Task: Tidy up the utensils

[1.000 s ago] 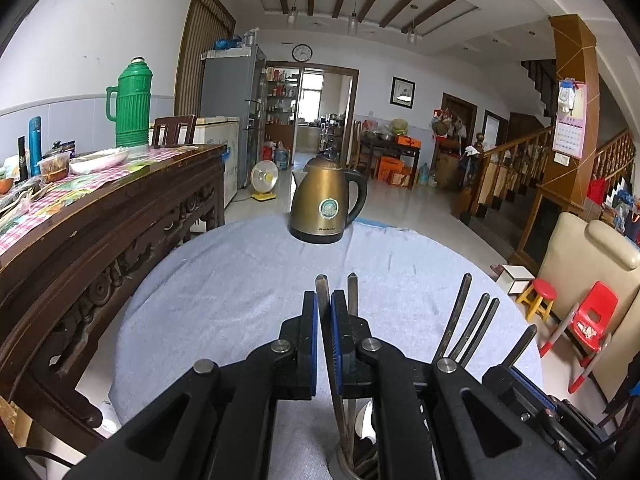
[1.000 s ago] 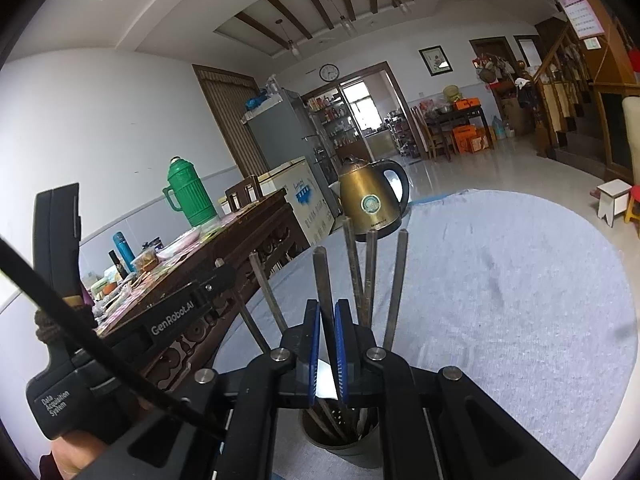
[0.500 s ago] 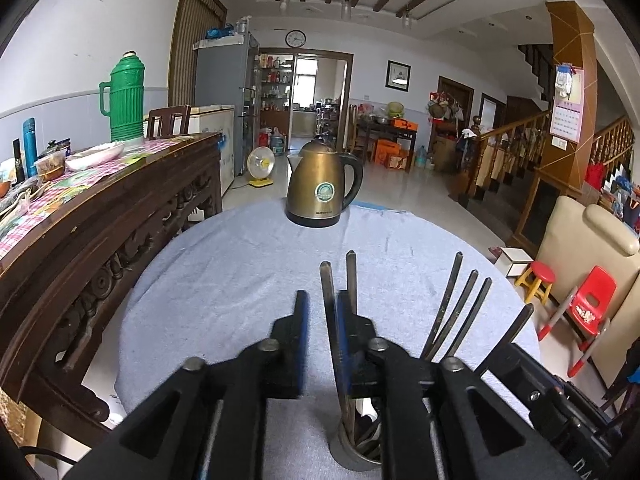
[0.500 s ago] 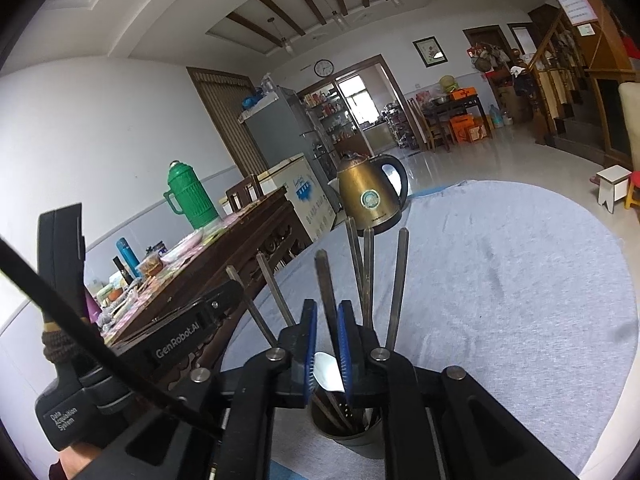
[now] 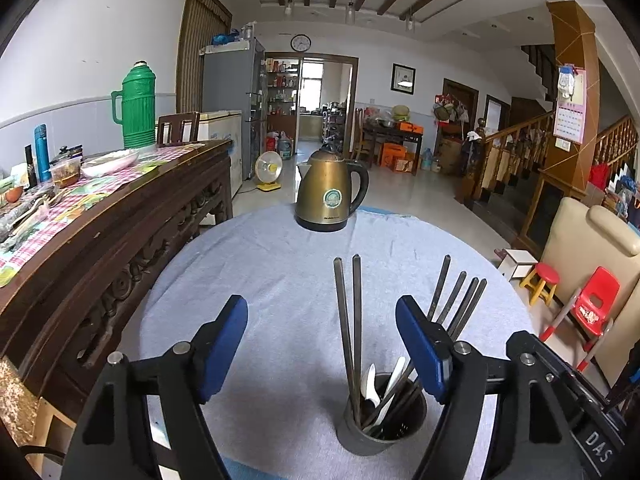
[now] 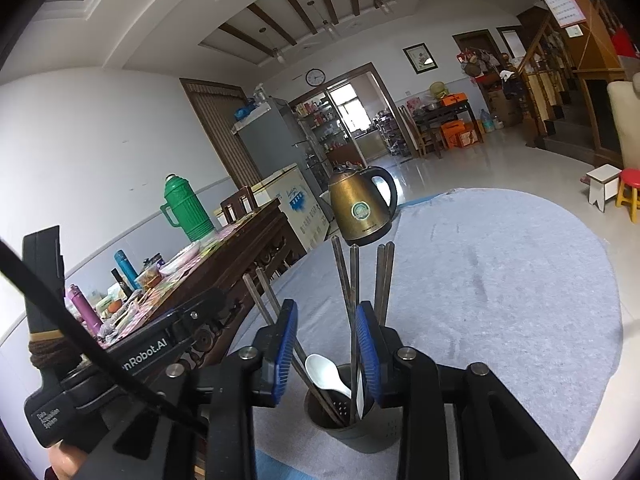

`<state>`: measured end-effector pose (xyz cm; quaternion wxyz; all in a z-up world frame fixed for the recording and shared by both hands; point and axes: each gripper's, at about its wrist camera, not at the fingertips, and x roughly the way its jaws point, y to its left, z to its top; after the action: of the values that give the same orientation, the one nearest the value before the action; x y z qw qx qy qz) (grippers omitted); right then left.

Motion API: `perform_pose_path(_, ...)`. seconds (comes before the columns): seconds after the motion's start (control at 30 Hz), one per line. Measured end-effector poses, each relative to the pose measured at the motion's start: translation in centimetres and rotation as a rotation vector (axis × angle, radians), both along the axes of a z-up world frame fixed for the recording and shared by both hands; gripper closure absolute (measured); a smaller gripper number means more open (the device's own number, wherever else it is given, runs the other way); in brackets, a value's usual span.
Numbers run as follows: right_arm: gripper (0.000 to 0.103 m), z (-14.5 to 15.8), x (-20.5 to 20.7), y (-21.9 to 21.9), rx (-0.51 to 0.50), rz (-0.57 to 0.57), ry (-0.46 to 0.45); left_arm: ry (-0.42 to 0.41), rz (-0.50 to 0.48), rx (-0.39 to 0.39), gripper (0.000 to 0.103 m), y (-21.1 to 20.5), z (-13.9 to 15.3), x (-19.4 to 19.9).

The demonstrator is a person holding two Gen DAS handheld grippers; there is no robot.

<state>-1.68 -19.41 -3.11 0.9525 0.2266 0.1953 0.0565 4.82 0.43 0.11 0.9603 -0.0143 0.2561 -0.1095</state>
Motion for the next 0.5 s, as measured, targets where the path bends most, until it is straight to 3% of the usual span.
perform_pose_path(0.07, 0.045, 0.4, -0.6, -0.1, -0.002, -0.008, 0.002, 0.011, 0.007, 0.019, 0.021, -0.1, 0.2, -0.5)
perform_pose_path(0.23, 0.042, 1.1, -2.0, 0.4, -0.044, -0.012, 0.021, 0.021, 0.029, 0.073, 0.017, -0.3, 0.7, -1.8)
perform_pose_path(0.5, 0.037, 1.0, -4.2, 0.4, -0.094, -0.004, 0.137, 0.008, 0.056, 0.125, 0.011, 0.3, 1.5, -4.5)
